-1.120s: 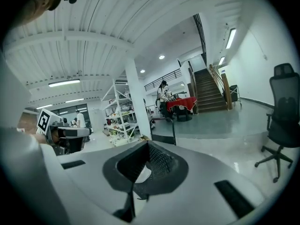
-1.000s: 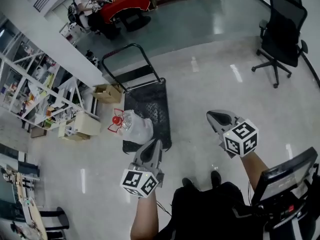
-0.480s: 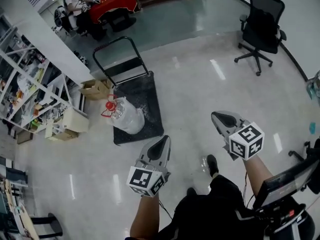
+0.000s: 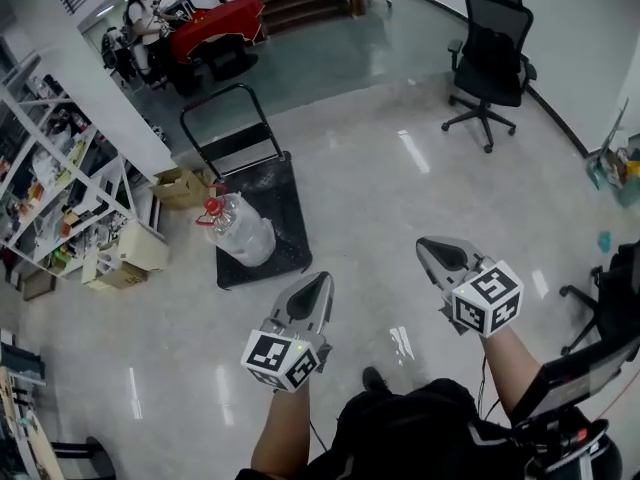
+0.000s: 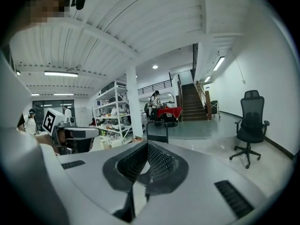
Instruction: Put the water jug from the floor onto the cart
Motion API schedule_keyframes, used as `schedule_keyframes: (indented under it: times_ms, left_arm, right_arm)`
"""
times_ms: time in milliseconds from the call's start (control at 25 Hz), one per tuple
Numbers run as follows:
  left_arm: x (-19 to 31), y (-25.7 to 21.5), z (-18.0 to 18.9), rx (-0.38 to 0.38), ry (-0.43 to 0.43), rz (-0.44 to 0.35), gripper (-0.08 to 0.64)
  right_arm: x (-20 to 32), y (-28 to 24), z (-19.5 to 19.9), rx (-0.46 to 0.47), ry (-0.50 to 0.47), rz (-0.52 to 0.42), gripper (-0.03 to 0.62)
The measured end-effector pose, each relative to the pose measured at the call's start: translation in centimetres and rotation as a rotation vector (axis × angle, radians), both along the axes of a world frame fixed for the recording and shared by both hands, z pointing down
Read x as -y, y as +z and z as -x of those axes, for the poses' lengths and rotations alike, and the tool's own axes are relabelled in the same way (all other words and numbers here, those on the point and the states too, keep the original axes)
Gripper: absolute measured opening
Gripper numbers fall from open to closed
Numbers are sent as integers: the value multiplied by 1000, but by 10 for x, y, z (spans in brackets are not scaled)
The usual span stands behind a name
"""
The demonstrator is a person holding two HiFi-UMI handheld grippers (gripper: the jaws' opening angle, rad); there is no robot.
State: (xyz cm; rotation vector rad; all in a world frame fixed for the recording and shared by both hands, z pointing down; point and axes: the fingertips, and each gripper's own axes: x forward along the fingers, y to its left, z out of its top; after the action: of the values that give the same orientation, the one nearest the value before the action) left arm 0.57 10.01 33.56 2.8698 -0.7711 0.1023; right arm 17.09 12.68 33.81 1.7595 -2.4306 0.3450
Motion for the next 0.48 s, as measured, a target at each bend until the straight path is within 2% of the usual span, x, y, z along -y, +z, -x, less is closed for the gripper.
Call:
schedule_keyframes:
  times_ms: [160,320,480]
  left_arm:
    - [-55,-11,-6,10,-10,-27,-5]
    - [-120,-17,-15,14,-22,-10,-5]
    - [-184,-14,-18,28,-71,0,-5]
  right_arm:
    - [-55,-4,-11,10,-3,-34,2]
    - [-118,-8,-21,30,-28,-58,3]
    - [-179,-2,-30,24,-63,-62,3]
